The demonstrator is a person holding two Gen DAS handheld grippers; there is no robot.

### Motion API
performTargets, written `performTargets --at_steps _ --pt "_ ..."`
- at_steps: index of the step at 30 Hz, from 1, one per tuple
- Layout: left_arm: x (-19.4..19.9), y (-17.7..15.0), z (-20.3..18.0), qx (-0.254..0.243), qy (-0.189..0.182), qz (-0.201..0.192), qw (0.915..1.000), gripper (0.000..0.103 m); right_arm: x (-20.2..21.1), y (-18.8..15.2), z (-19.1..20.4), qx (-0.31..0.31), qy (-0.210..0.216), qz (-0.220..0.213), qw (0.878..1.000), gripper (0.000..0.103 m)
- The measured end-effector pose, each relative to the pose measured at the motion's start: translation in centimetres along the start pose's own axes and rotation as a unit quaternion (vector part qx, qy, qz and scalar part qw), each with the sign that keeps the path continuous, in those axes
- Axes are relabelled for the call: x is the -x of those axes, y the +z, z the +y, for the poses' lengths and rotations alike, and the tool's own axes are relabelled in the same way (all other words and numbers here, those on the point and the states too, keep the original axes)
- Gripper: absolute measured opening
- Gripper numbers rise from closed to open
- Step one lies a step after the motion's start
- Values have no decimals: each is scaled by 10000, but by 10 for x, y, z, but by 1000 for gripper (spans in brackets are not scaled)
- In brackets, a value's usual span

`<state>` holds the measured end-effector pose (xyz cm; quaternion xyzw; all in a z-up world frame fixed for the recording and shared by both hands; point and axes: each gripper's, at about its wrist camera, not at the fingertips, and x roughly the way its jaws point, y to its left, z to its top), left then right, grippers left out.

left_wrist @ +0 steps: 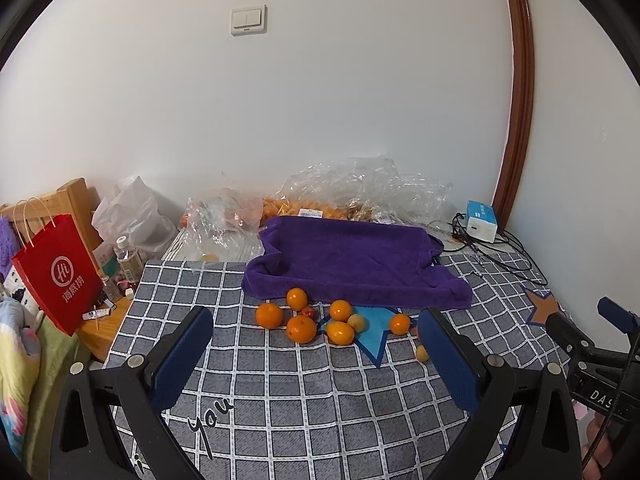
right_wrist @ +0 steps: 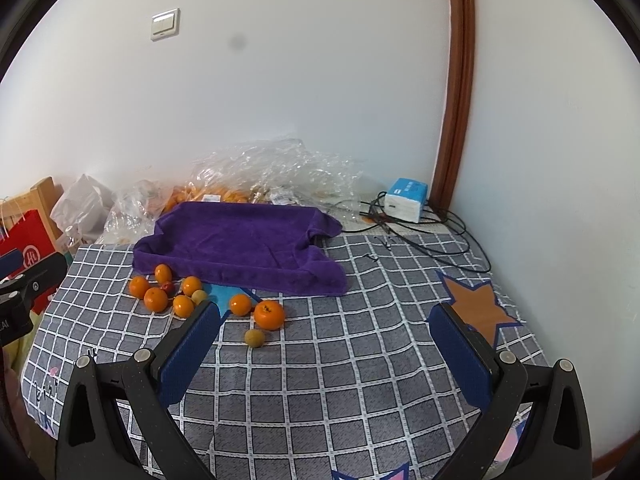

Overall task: Organize fruits
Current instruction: 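Grasp the small yellow-green fruit with the right gripper while the left gripper grasps a large orange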

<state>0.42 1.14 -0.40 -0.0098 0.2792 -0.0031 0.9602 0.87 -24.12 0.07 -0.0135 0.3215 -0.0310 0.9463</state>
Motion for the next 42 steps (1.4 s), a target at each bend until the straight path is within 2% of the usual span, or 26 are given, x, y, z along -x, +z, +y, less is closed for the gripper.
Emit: performTargets --at_steps 7,10,15,18,21,24,27,32,34,36,38,42 --pt "-21 -3 16 179 49 48 9998 103 -32 -11 4 80 32 123 9999 102" --pt "-36 -9 26 255 76 128 9996 100 -54 -19 8 122 63 327 9994 99" --pt "-66 -20 40 355 28 393 9986 89 -97 -36 17 202 284 845 9958 84" --pt "-79 -28 47 262 138 425 9987 88 -119 -47 24 223 436 1085 9929 74" --pt "-94 -34 58 291 141 614 9976 88 -134 -56 29 153 709 1125 9910 69" --pt "-108 -41 72 420 120 777 9960 82 -148 -61 35 72 923 1176 9887 62" --pt "-119 -49 81 498 128 924 9944 82 -160 -65 41 24 1107 1289 9855 55" --pt "-132 -60 93 576 70 1091 9923 82 -175 -67 54 -8 1381 1383 9807 49" --pt "-136 -63 95 570 -29 1125 9920 82 -180 -68 60 33 1401 1450 9795 42" --pt "-141 -65 94 566 -73 1158 9916 82 -185 -70 66 177 1315 1529 9793 28" --pt "-148 -66 93 588 -135 1217 9907 82 -183 -72 69 308 1222 1444 9815 27" --pt "-161 -63 85 545 -237 1263 9902 82 -177 -72 64 293 1313 1406 9809 27"
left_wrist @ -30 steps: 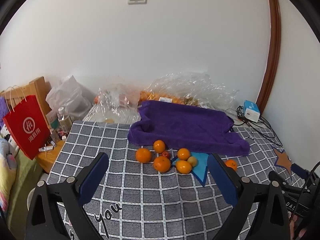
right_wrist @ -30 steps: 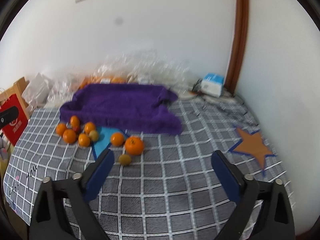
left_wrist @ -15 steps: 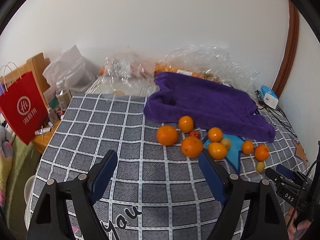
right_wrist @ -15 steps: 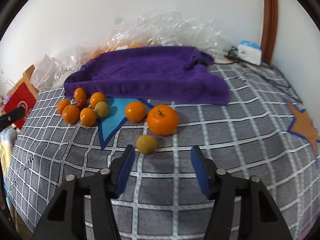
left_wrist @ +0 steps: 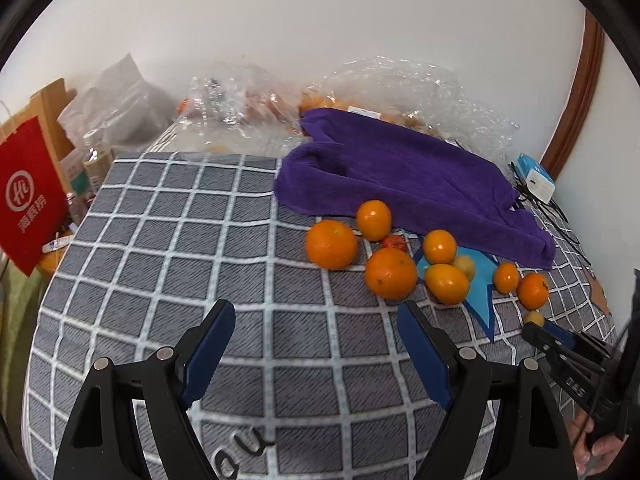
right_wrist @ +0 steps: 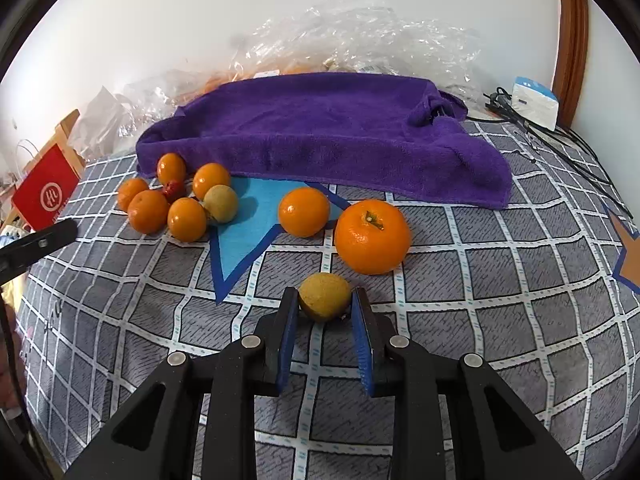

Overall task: Organize fruits
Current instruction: 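Grasp the small yellow-green fruit with the right gripper while the left gripper grasps a large orange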

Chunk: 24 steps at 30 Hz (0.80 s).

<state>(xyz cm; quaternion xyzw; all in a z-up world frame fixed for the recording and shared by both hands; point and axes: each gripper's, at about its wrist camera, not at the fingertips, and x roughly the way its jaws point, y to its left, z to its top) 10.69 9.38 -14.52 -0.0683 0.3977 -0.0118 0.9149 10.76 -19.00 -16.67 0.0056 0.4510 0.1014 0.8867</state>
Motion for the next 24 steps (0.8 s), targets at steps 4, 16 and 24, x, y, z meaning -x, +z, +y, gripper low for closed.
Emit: performTargets --at_steps 4,16,24 --pt "-15 10 -3 6 89 36 10000 76 16 0 -11 64 -50 -136 9999 27" --pt "-59 30 6 399 -384 374 9978 55 2 -4 -44 -101 -209 2 9997 27" --pt "-74 35 1 300 -277 515 9978 46 1 -2 -46 -105 -174 33 9998 27"
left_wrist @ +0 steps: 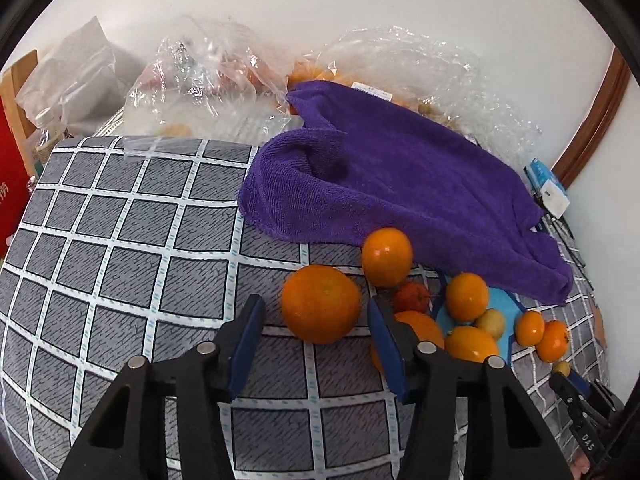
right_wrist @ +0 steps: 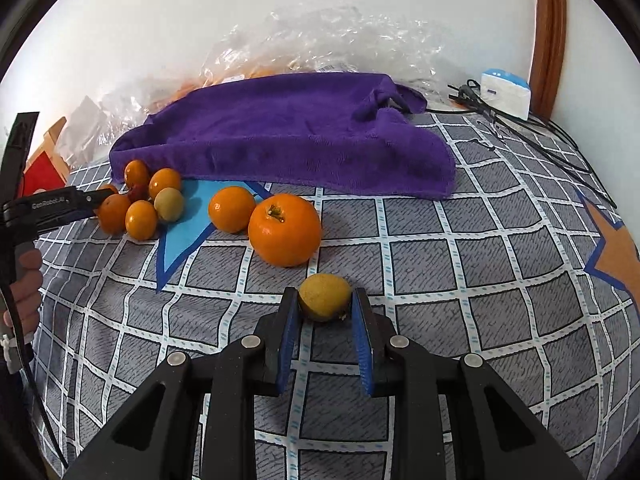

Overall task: Organize fruits
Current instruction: 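Grasp the small yellow-green fruit with the right gripper while the left gripper grasps a large orange, then lift both held fruits and carry them over the purple towel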

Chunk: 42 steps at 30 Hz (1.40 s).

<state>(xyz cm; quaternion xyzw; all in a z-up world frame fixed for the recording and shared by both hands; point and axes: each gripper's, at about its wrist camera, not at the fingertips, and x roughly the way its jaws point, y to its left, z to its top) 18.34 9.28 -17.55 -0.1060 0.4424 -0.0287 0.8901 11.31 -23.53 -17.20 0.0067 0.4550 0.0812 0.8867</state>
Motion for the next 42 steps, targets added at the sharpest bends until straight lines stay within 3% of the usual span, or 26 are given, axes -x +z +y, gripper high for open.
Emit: performTargets --at_steps 2,11,25,42 --pt "-1 1 -1 -17 -42 5 10000 37 1 1 -1 -7 -43 2 10000 27" --pt "17 -2 3 18 -14 46 10000 37 9 8 -8 -177 -196 -75 9996 27" --pt "77 -10 -6 -163 -39 -186 9997 37 28 35 -3 -275 -332 -372 9984 27" --pt "97 50 -37 -373 -63 -530 9979 37 27 118 1 -222 -375 -715 9965 27"
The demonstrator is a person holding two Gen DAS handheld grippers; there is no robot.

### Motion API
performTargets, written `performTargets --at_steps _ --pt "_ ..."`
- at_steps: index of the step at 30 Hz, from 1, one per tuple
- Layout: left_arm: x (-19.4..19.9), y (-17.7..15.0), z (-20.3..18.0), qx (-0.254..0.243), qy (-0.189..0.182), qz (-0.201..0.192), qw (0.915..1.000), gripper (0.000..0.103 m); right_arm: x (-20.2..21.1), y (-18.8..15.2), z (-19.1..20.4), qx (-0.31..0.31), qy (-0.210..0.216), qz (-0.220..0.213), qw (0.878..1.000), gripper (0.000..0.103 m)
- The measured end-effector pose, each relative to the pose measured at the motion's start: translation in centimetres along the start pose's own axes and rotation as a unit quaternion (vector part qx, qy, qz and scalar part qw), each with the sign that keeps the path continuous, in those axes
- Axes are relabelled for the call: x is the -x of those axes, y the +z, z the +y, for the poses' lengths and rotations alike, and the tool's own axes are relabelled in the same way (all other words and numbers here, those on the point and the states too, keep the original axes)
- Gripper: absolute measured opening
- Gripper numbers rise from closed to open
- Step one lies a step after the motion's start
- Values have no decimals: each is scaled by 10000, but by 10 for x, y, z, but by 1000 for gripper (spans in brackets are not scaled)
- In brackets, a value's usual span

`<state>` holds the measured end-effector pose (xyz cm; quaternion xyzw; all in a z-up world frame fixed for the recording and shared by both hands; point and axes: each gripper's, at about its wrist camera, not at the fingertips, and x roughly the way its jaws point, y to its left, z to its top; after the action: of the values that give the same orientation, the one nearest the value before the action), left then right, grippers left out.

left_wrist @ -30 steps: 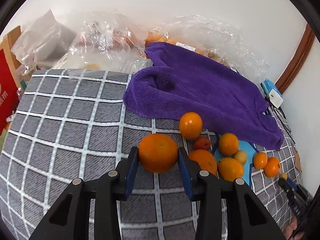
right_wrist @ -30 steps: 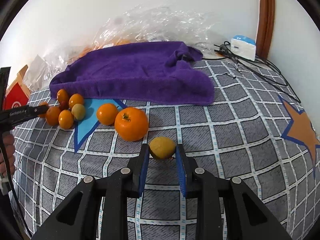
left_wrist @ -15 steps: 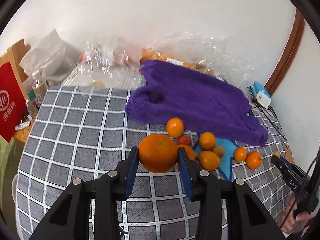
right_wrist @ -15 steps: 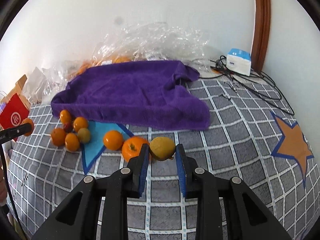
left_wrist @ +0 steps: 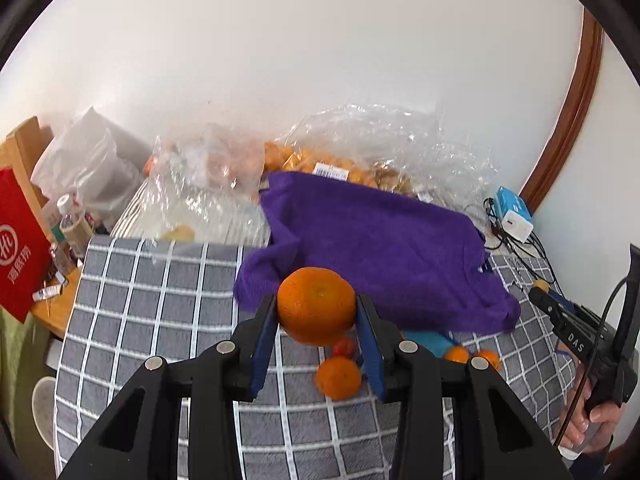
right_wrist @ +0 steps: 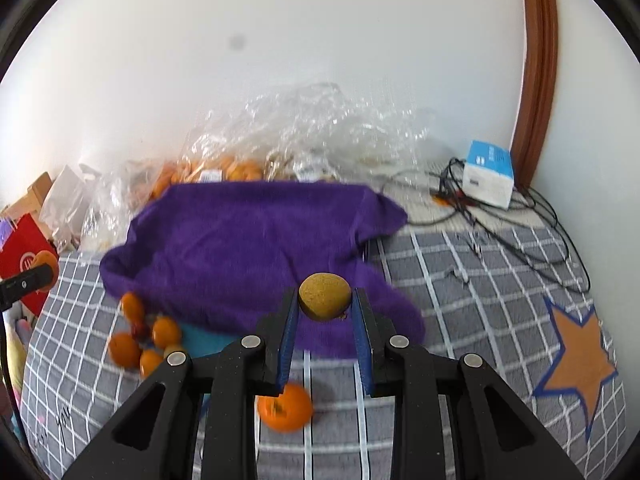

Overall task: Organize fruits
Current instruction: 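Lift both held fruits and carry them over the purple towel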

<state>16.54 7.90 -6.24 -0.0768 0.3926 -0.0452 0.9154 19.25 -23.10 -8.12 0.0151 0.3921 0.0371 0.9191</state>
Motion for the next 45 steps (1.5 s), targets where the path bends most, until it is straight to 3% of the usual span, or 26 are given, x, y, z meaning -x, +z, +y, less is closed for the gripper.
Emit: performTargets --at_steps 12,24,34,45 --pt "-36 49 -23 -210 -63 -116 9997 37 -44 54 12 130 62 1 9999 27" --pt "-111 74 -43 -317 -175 310 9989 37 -113 68 10 155 2 338 9993 27" --pt "-168 67 -45 -364 -89 676 9970 37 -161 60 8 257 -66 795 9965 27" --pt "-190 60 -36 -371 51 924 9950 37 -183 52 4 150 60 1088 9939 27"
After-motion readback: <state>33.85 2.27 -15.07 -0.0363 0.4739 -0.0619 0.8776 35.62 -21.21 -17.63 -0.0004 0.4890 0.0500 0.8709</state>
